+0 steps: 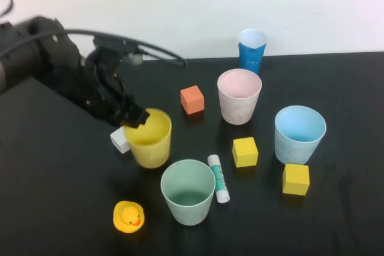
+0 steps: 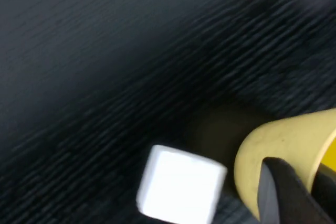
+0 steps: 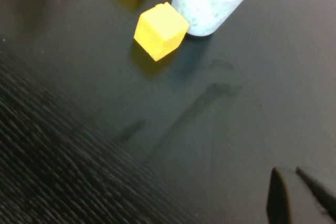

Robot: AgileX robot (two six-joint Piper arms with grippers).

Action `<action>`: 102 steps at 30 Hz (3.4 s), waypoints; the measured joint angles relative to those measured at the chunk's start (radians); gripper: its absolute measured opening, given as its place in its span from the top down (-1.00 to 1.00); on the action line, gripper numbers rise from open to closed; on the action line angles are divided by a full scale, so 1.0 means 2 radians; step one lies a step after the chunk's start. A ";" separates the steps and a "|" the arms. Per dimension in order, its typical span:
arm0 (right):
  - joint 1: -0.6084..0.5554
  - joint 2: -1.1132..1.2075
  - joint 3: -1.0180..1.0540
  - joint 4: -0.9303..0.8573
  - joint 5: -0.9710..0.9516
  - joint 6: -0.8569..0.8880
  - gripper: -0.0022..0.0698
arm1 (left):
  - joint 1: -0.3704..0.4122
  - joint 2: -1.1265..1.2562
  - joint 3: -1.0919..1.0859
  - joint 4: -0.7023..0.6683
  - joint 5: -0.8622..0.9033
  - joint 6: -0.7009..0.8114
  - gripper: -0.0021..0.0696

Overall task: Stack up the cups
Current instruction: Pick up the yellow cup, then place the yellow cup on the green cup, then pick up the blue cup, then place the blue cup on the pink cup

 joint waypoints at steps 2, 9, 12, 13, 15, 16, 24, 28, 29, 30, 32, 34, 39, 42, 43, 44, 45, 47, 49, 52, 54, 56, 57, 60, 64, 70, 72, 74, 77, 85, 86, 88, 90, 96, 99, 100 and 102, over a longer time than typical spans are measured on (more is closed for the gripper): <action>0.000 0.000 0.000 0.001 0.000 0.000 0.95 | -0.003 -0.016 -0.008 -0.009 0.018 -0.008 0.90; 0.000 0.001 0.000 0.002 0.001 -0.007 0.95 | -0.068 -0.103 -0.014 -0.010 0.066 -0.010 0.91; 0.000 0.001 0.000 0.003 0.001 -0.008 0.95 | -0.111 -0.122 -0.014 0.012 0.087 -0.017 0.91; 0.000 0.001 0.000 0.003 0.001 -0.008 0.95 | -0.121 -0.125 -0.014 0.022 0.090 -0.022 0.91; 0.000 0.001 0.000 0.003 0.001 -0.008 0.95 | -0.144 -0.126 -0.014 0.055 0.096 -0.040 0.91; 0.000 0.001 0.000 0.003 0.001 -0.008 0.95 | -0.151 -0.124 -0.014 0.071 0.098 -0.053 0.91; 0.000 0.001 0.000 0.003 0.001 -0.009 0.95 | -0.165 -0.097 -0.014 0.143 0.104 -0.101 0.91; 0.000 0.001 0.000 0.008 0.001 -0.006 0.95 | -0.165 -0.088 -0.014 0.143 0.104 -0.102 0.82; 0.000 0.001 0.000 0.011 0.002 -0.005 0.95 | -0.165 -0.087 -0.014 0.143 0.104 -0.102 0.74; 0.000 0.001 0.000 0.013 0.002 -0.005 0.95 | -0.165 -0.087 -0.014 0.143 0.104 -0.102 0.64; 0.000 0.001 -0.005 0.022 0.009 -0.005 0.95 | -0.165 -0.087 -0.014 0.143 0.101 -0.104 0.42; 0.000 0.002 -0.015 0.031 0.016 -0.009 0.95 | -0.165 -0.092 -0.014 0.146 0.098 -0.115 0.25; 0.000 0.042 -0.062 0.060 0.036 -0.027 0.95 | -0.165 -0.133 -0.014 0.187 0.074 -0.158 0.45; 0.000 0.102 -0.107 0.082 0.068 -0.046 0.95 | -0.165 -0.177 -0.014 0.225 0.051 -0.183 0.77; 0.001 0.126 -0.122 0.092 0.078 -0.054 0.95 | -0.165 -0.192 -0.014 0.232 0.046 -0.191 0.82; 0.002 0.141 -0.131 0.098 0.083 -0.059 0.95 | -0.165 -0.214 -0.014 0.245 0.037 -0.198 0.87; 0.006 0.171 -0.148 0.111 0.090 -0.068 0.95 | -0.165 -0.234 -0.014 0.255 0.031 -0.205 0.89; 0.016 0.220 -0.176 0.124 0.093 -0.082 0.94 | -0.165 -0.271 -0.010 0.269 0.017 -0.217 0.92; 0.027 0.263 -0.200 0.125 0.093 -0.091 0.90 | -0.165 -0.310 0.003 0.280 0.001 -0.221 0.93; 0.049 0.332 -0.239 0.111 0.093 -0.096 0.63 | -0.165 -0.378 0.045 0.297 -0.019 -0.223 0.93; 0.062 0.370 -0.264 0.097 0.093 -0.097 0.40 | -0.165 -0.417 0.079 0.316 -0.027 -0.223 0.94; 0.076 0.411 -0.293 0.085 0.093 -0.097 0.09 | -0.165 -0.459 0.119 0.326 -0.033 -0.225 0.94; 0.081 0.426 -0.305 0.083 0.092 -0.097 -0.04 | -0.165 -0.479 0.139 0.330 -0.037 -0.228 0.94; 0.086 0.479 -0.348 0.079 0.085 -0.097 -0.27 | -0.165 -0.532 0.199 0.336 -0.044 -0.244 0.94; 0.087 0.546 -0.394 0.060 0.055 -0.097 -0.35 | -0.165 -0.607 0.283 0.345 -0.051 -0.252 0.94; 0.087 0.626 -0.431 0.055 0.021 -0.109 -0.36 | -0.165 -0.717 0.394 0.376 -0.061 -0.261 0.94; 0.087 0.648 -0.434 0.055 0.020 -0.116 -0.36 | -0.165 -0.744 0.421 0.388 -0.061 -0.272 0.94; 0.087 0.667 -0.436 0.052 0.020 -0.121 -0.33 | -0.165 -0.771 0.444 0.395 -0.061 -0.289 0.94; 0.087 0.685 -0.437 0.051 0.020 -0.125 -0.07 | -0.165 -0.800 0.472 0.402 -0.061 -0.313 0.94; 0.093 0.690 -0.480 0.074 0.050 -0.129 0.85 | -0.165 -0.825 0.511 0.412 -0.061 -0.337 0.94; 0.097 0.690 -0.499 0.074 0.059 -0.129 0.85 | -0.165 -0.825 0.517 0.415 -0.061 -0.337 0.94; 0.109 0.690 -0.539 0.074 0.071 -0.120 0.85 | -0.165 -0.825 0.522 0.418 -0.061 -0.337 0.94; 0.126 0.690 -0.587 0.074 0.073 -0.113 0.85 | -0.165 -0.825 0.524 0.424 -0.064 -0.337 0.94; 0.170 0.710 -0.692 0.071 0.031 -0.110 0.85 | -0.165 -0.825 0.524 0.427 -0.071 -0.338 0.94; 0.177 0.738 -0.715 0.060 0.029 -0.103 0.85 | -0.165 -0.825 0.524 0.428 -0.071 -0.342 0.94; 0.178 0.746 -0.718 0.056 0.033 -0.099 0.85 | -0.165 -0.825 0.524 0.428 -0.071 -0.342 0.94; 0.178 0.762 -0.722 0.042 0.042 -0.092 0.85 | -0.165 -0.825 0.524 0.428 -0.071 -0.343 0.94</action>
